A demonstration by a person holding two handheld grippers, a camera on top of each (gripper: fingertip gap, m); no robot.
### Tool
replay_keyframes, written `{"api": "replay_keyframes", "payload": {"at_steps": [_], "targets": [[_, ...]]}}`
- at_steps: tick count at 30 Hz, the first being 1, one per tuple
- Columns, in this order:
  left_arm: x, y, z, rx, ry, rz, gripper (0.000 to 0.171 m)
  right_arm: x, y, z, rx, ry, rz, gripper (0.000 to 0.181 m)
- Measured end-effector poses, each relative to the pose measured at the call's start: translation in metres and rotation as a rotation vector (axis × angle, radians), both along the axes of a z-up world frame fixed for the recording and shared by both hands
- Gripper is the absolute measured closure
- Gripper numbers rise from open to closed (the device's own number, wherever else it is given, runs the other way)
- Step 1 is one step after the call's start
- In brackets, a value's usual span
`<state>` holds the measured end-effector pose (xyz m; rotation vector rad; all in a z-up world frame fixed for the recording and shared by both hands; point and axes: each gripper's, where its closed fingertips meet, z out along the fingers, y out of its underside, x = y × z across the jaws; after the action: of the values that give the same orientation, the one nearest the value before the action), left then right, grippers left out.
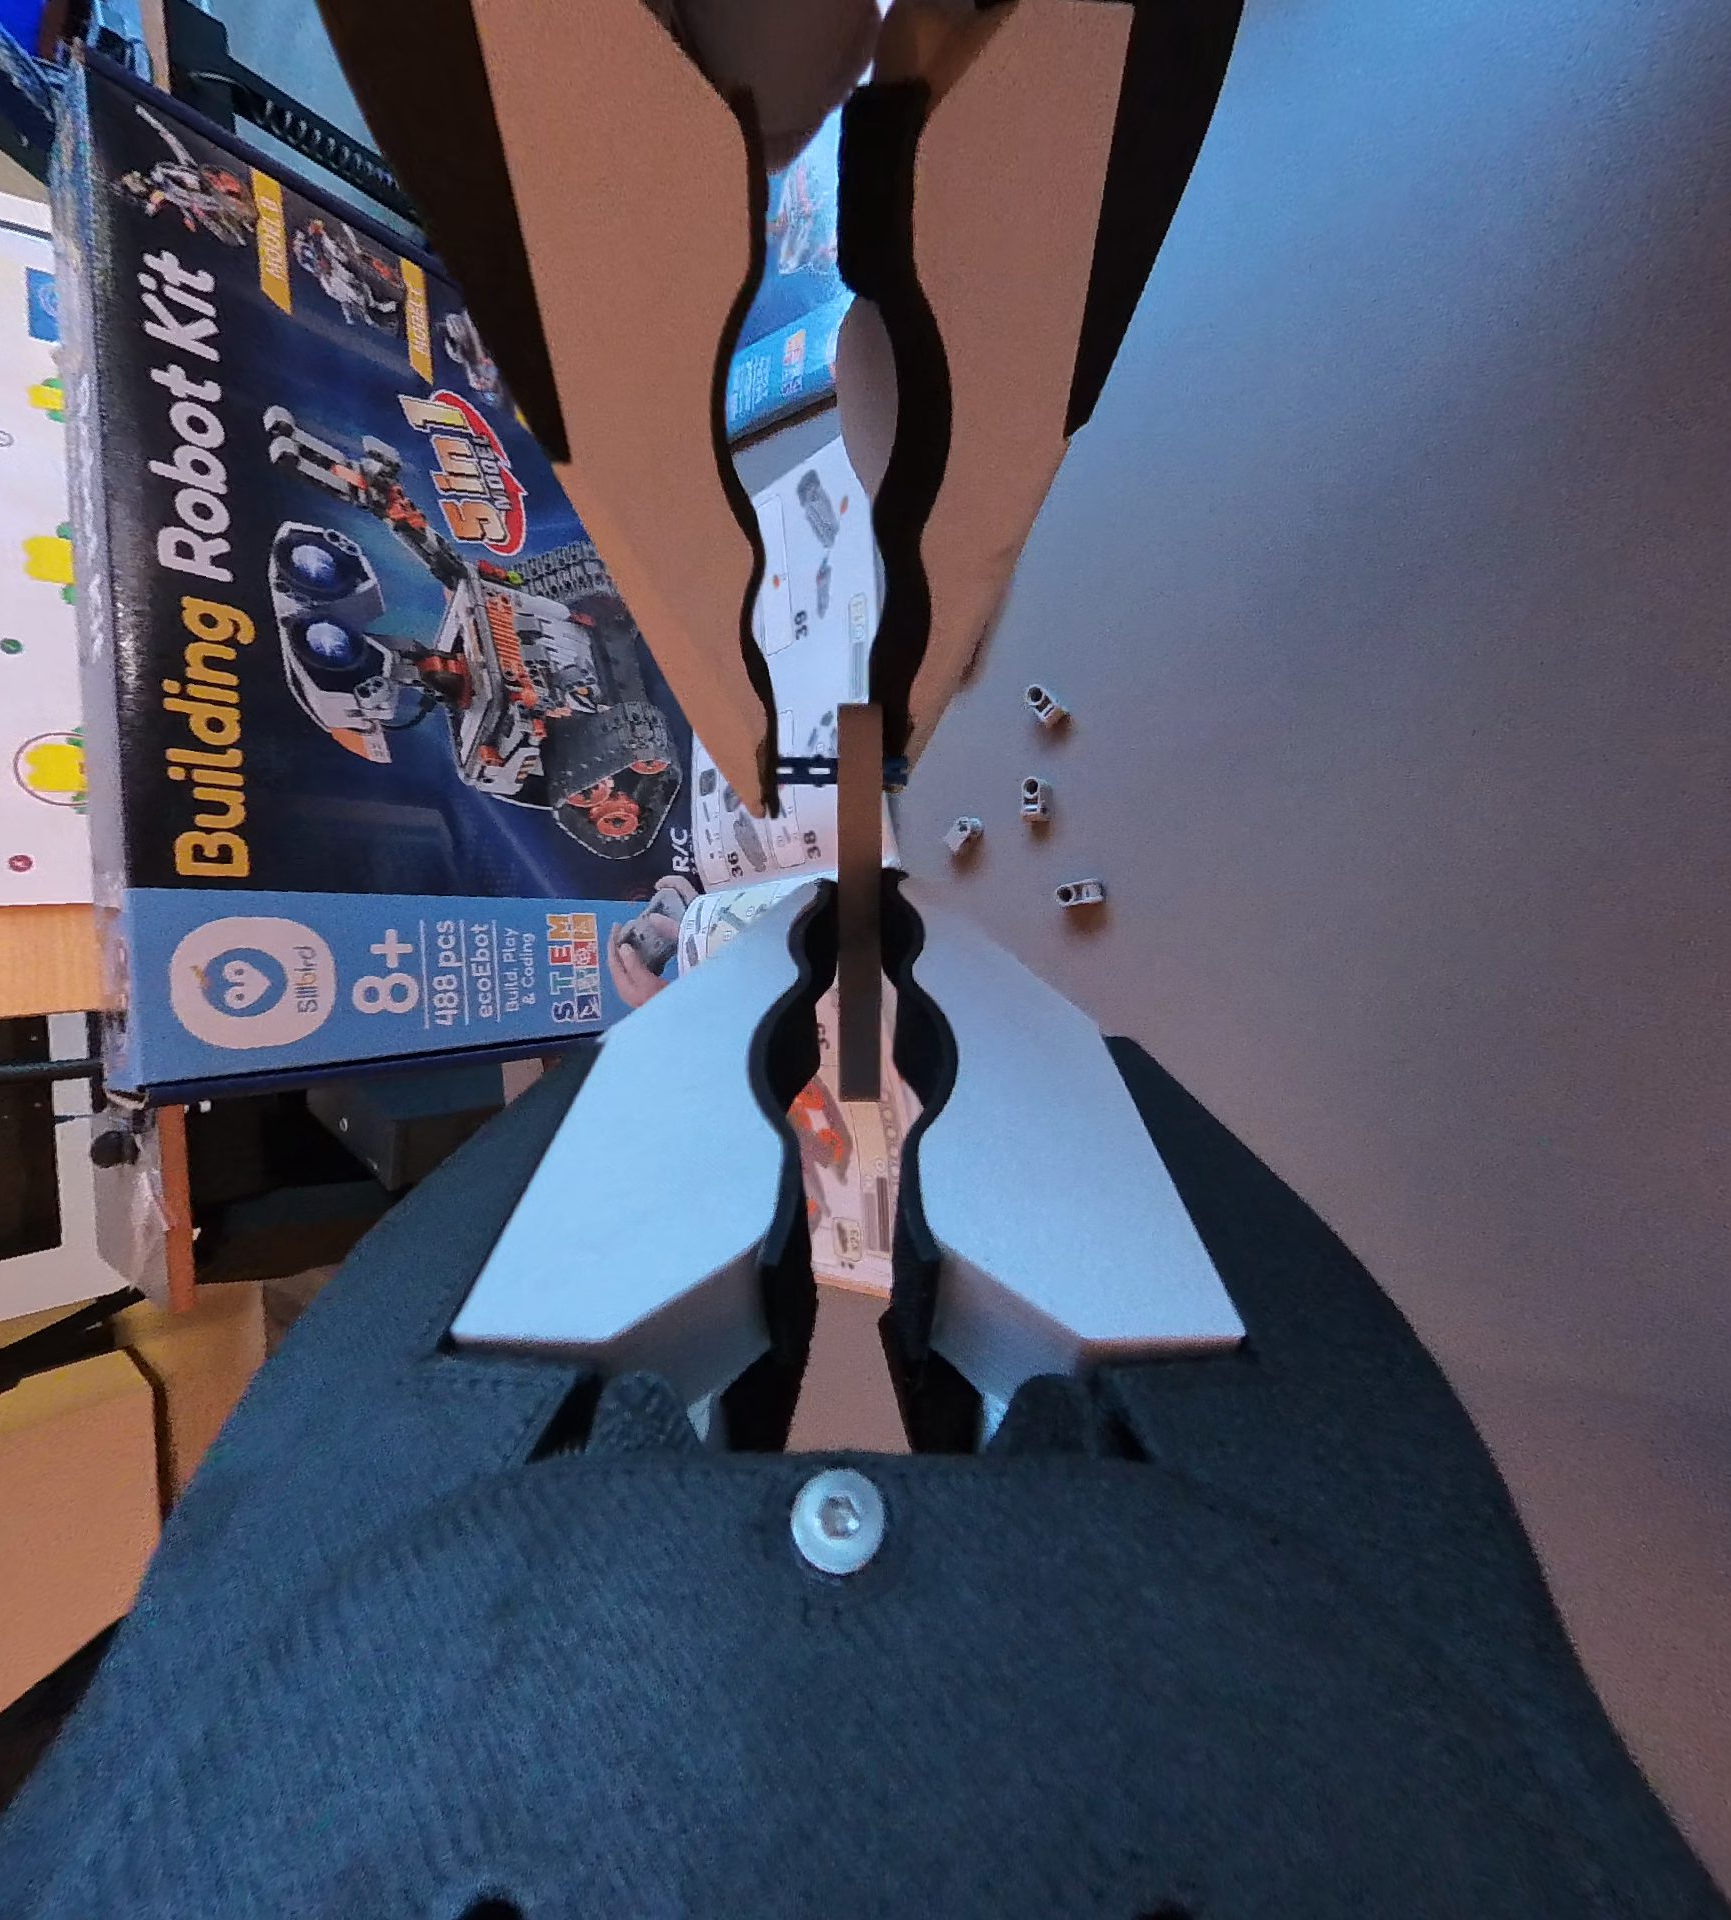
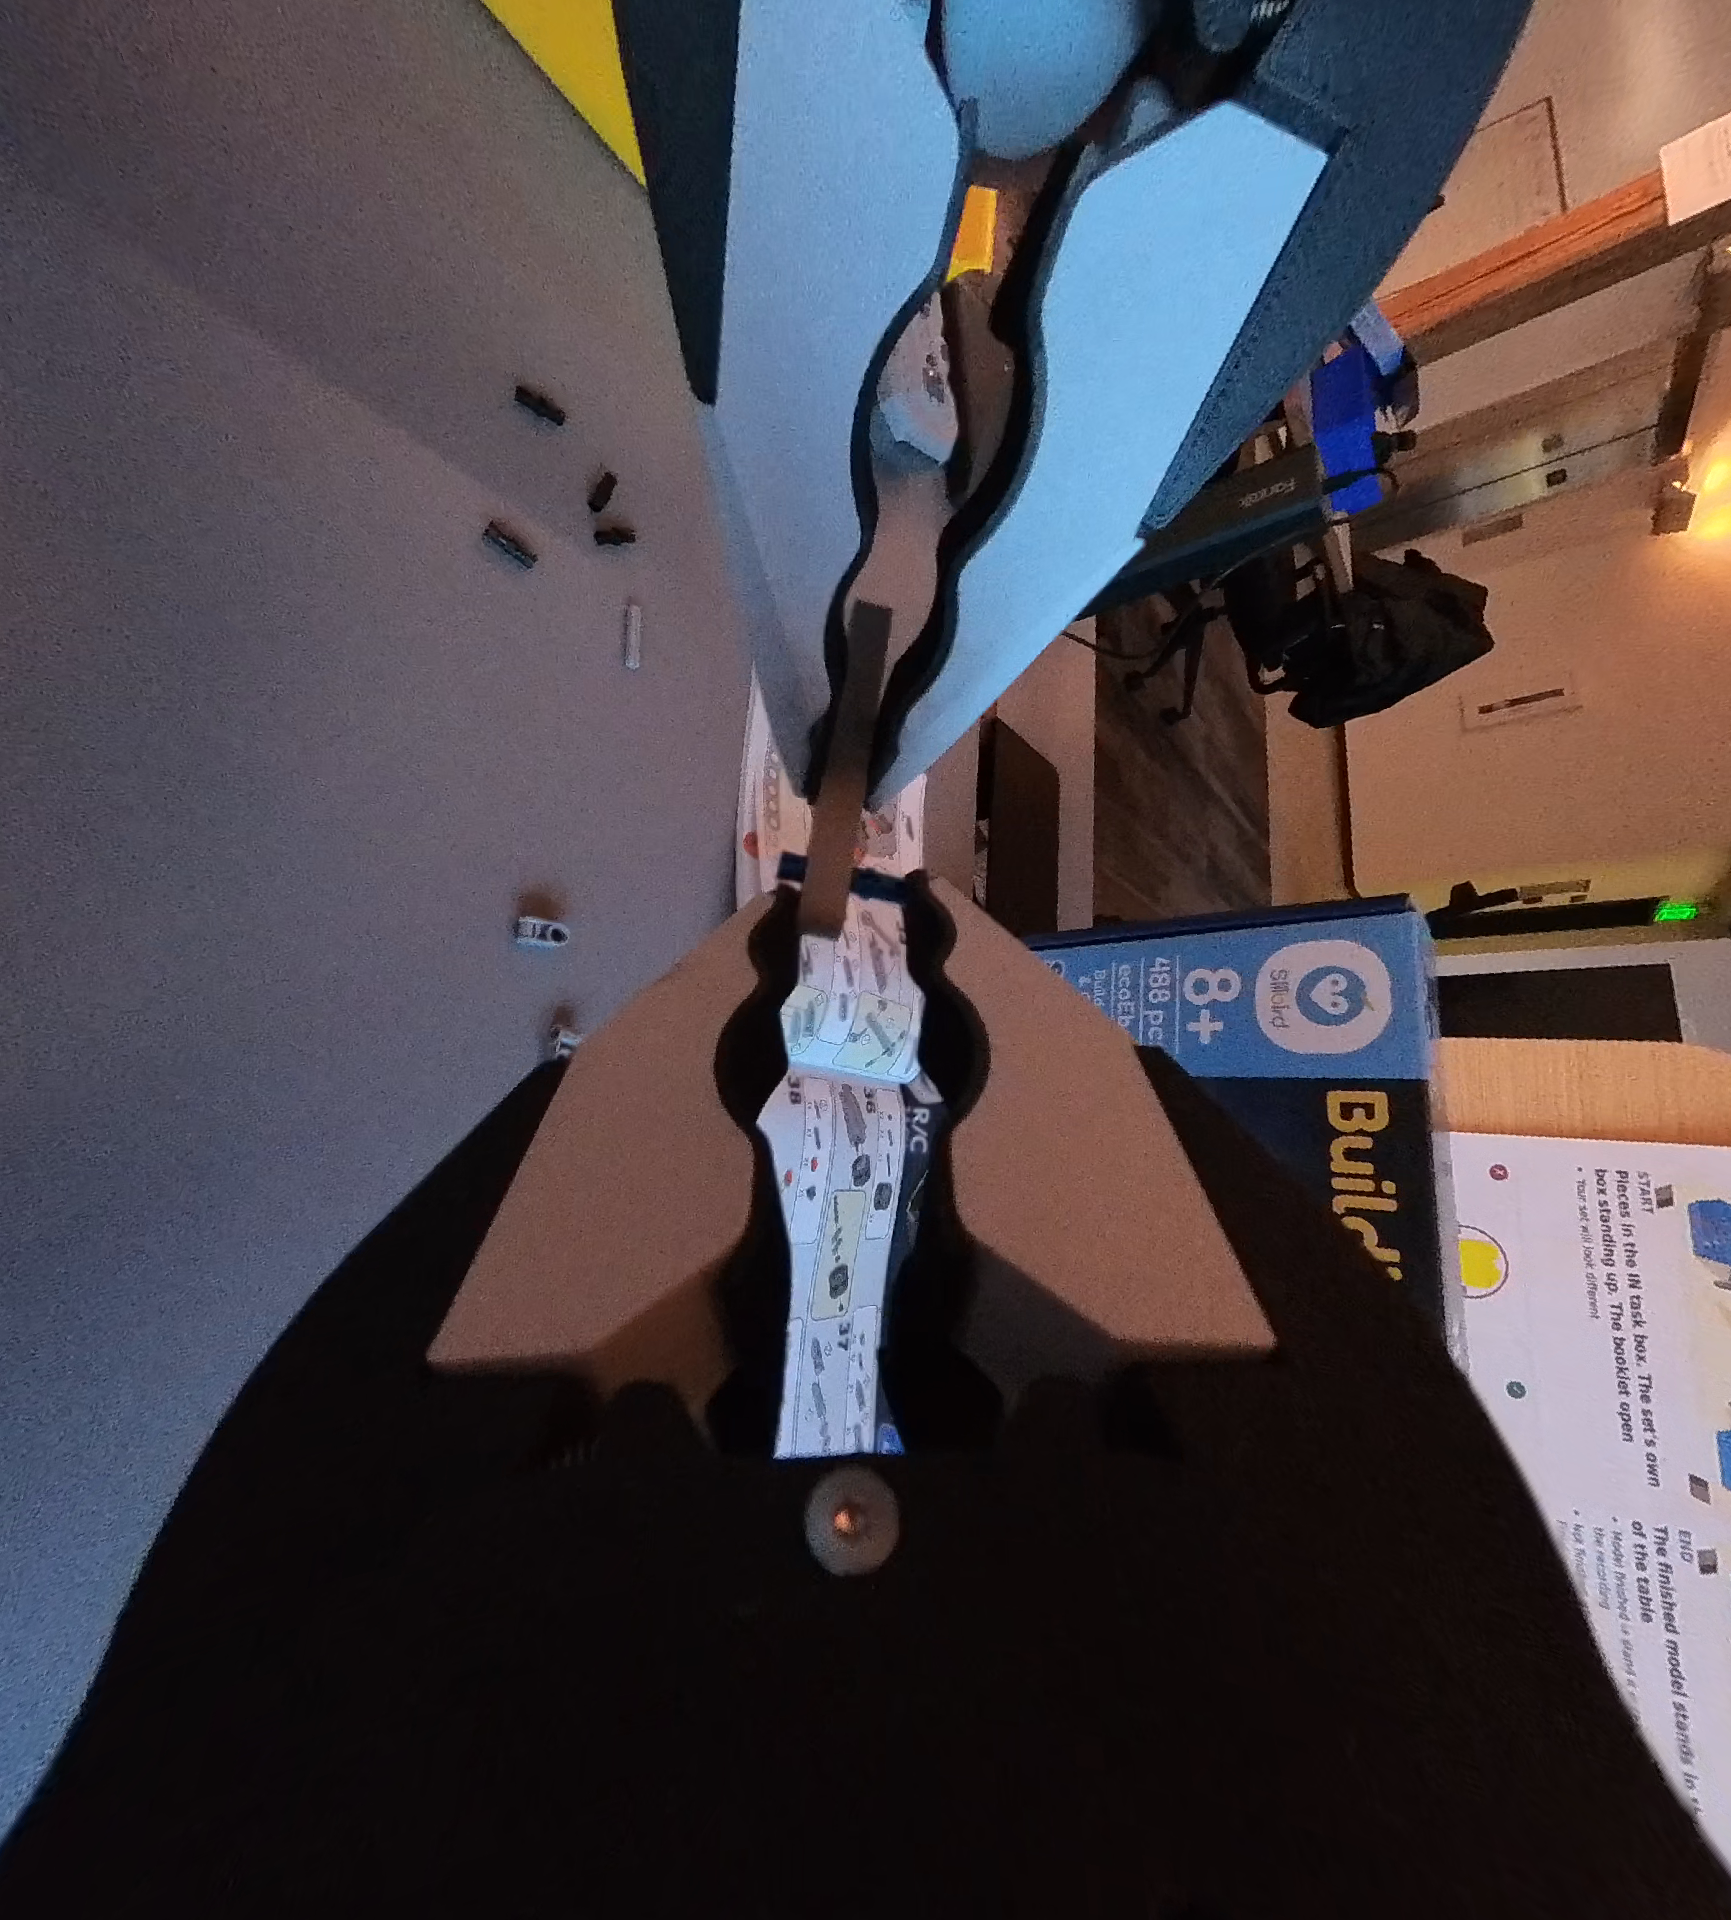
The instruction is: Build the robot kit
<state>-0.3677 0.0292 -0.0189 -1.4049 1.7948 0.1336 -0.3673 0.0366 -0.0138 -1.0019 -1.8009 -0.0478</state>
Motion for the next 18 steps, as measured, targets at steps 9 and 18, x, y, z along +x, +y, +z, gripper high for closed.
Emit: {"api": "replay_keyframes", "payload": {"at_steps": [9,18], "targets": [[-0.002,0.010,-0.005,-0.045,-0.004,0.041,0.165,-0.002,0.009,-0.003,0.006,0.026,-0.049,0.162],[-0.002,0.018,0.000,-0.079,-0.052,0.080,0.165,0.000,0.016,0.000,-0.004,0.075,-0.079,0.162]]}}
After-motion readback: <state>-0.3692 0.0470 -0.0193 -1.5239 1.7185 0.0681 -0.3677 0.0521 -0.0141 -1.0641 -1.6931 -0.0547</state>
